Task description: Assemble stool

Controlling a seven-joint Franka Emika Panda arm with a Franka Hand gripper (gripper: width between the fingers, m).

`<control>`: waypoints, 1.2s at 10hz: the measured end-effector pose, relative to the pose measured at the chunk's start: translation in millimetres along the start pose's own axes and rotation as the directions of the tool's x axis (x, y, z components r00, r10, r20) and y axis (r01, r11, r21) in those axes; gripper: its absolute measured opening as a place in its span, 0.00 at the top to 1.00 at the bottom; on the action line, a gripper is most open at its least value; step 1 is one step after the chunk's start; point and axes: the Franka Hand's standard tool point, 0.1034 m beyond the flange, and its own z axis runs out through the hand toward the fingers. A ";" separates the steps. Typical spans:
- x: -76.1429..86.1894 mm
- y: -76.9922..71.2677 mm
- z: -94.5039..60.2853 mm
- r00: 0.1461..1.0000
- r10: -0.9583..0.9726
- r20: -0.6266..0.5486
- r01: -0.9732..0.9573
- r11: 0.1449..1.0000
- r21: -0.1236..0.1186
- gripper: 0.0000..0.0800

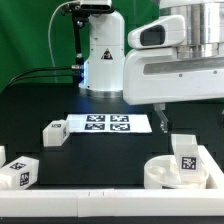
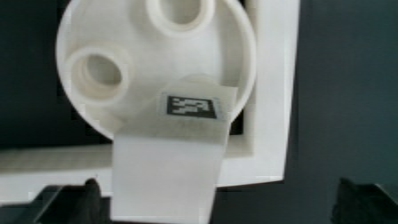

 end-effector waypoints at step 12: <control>5.2 6.4 31.6 0.366 -0.916 0.165 0.928 0.372 0.009 0.19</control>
Offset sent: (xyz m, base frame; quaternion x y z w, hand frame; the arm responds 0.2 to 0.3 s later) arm 0.0129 0.0296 -0.0079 0.0149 -0.0820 -0.4797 0.8735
